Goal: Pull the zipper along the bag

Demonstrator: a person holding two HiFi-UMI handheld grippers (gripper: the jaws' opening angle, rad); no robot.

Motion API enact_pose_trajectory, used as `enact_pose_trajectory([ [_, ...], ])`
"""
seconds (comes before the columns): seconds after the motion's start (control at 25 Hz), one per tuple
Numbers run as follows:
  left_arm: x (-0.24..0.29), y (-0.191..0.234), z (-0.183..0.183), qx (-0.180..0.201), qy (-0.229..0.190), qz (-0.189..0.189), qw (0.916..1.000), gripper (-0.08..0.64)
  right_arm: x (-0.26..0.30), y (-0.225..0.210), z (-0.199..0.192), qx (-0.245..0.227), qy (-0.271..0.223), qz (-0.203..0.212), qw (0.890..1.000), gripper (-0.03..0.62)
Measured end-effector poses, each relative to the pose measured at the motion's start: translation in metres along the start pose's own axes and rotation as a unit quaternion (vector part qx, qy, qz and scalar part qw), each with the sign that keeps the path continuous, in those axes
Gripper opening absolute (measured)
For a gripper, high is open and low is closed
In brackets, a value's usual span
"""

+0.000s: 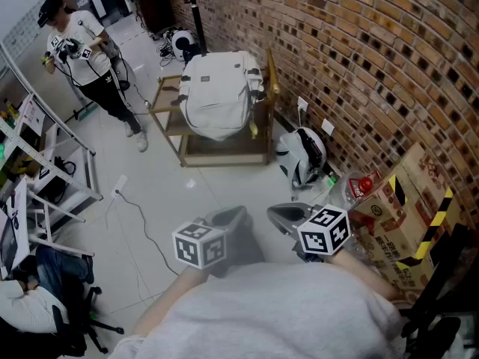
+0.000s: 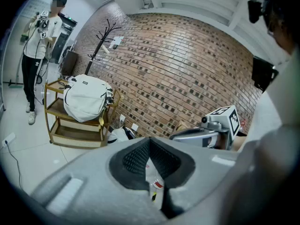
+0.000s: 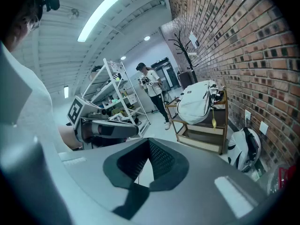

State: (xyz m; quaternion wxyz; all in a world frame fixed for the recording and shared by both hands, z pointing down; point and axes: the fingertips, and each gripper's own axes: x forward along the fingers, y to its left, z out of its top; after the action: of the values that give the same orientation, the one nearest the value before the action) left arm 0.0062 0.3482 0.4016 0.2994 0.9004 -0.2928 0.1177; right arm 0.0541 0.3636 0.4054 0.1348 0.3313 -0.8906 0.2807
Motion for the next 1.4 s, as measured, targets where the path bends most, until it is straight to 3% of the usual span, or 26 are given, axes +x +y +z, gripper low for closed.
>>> enact_pose_trajectory([
  [0.32, 0.037, 0.087, 0.061, -0.009, -0.008, 0.022, 0.9997, 0.002, 0.059, -0.063, 0.050, 0.012, -0.005, -0.003, 1.000, 0.002],
  [0.52, 0.082, 0.153, 0.102, -0.012, 0.016, 0.015, 0.9997, 0.002, 0.109, -0.124, 0.089, 0.041, 0.002, -0.017, 0.999, 0.002],
  [0.84, 0.156, 0.265, 0.202, -0.008, 0.042, 0.003, 0.9991, 0.002, 0.194, -0.225, 0.188, 0.075, -0.008, -0.042, 0.996, 0.002],
  [0.96, 0.181, 0.288, 0.230, -0.001, 0.052, -0.012, 0.9986, 0.002, 0.213, -0.250, 0.216, 0.085, -0.011, -0.053, 0.995, 0.002],
  [1.2, 0.223, 0.305, 0.239, 0.004, 0.082, -0.028, 0.9962, 0.002, 0.226, -0.283, 0.227, 0.112, -0.010, -0.062, 0.992, 0.002],
  [1.4, 0.254, 0.315, 0.235, 0.016, 0.109, 0.001, 0.9939, 0.002, 0.222, -0.310, 0.217, 0.139, -0.003, -0.057, 0.989, 0.002],
])
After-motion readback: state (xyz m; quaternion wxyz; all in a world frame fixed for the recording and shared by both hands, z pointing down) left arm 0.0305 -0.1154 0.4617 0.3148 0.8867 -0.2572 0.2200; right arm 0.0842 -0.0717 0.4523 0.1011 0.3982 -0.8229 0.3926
